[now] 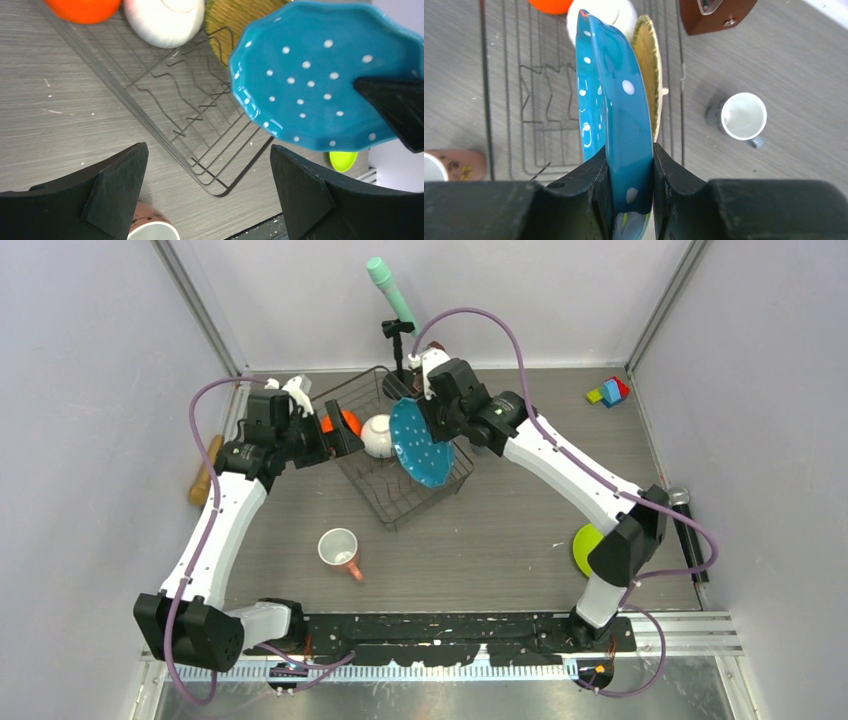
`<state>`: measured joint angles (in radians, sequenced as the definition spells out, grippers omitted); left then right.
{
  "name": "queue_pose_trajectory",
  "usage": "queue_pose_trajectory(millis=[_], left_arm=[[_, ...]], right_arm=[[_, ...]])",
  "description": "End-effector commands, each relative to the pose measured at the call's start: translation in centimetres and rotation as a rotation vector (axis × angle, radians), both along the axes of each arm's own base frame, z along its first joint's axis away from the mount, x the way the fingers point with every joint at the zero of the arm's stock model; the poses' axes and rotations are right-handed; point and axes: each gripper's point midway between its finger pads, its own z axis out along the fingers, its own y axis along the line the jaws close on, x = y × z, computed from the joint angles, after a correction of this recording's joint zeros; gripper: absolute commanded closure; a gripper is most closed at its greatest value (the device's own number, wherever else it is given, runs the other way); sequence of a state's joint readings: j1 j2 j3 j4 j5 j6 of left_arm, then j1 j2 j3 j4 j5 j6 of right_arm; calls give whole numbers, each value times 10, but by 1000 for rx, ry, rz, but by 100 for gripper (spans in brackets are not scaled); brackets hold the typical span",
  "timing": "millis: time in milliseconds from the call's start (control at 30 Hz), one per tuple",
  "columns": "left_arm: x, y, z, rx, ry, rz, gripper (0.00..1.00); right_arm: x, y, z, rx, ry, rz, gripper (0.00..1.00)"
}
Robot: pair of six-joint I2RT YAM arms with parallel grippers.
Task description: Load the mixed dishes into the dish rack
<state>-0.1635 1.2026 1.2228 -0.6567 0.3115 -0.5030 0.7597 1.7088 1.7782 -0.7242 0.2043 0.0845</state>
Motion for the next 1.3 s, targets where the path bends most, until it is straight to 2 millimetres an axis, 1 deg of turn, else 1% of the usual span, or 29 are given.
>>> queue_pose_trajectory(millis=[0,67,100,200,233,267,300,333,367,400,433,467,500,567,633,833,1100,1133,1267], left_arm=[[-5,17,7,81,-33,34,2],[-7,20,6,98,-42,42,1],[-8,21,6,102,-44,44,0],[-10,22,4,108,-42,41,0],[-10,23,3,110,-40,43,0],[-10,23,2,112,-39,44,0],[-9,23,1,113,-37,44,0],[-9,23,1,114,-36,46,0],[-9,24,1,116,-35,48,0],[-8,24,0,118,-34,49,0],[-8,24,0,120,-32,50,0],[-8,24,0,122,-32,49,0],[-8,25,-1,124,-31,51,0],[-8,25,-2,125,-28,52,0],[-7,25,-3,124,-25,53,0],[-6,21,-5,102,-17,49,0],[-6,18,-8,80,-9,48,0],[-6,18,-9,80,-7,47,0],[-6,17,-10,75,-3,47,0]], right_arm=[[40,6,74,51,-263,-44,100],[46,8,73,33,-276,-48,100],[49,9,75,32,-290,-55,100],[58,12,75,17,-314,-72,100],[60,12,77,11,-325,-70,100],[63,14,76,0,-331,-75,100],[64,14,80,-11,-348,-77,100],[66,16,76,-28,-347,-75,100],[66,18,80,-43,-363,-74,100],[66,23,75,-59,-361,-66,100],[67,23,74,-77,-367,-70,100],[66,27,68,-91,-362,-62,100],[66,26,64,-109,-361,-68,100],[64,29,52,-123,-345,-72,100],[60,33,45,-109,-327,-67,100],[46,35,34,-100,-297,-86,100],[30,41,7,-142,-261,-96,100],[29,39,4,-158,-263,-102,100],[20,43,-1,-201,-275,-93,100]])
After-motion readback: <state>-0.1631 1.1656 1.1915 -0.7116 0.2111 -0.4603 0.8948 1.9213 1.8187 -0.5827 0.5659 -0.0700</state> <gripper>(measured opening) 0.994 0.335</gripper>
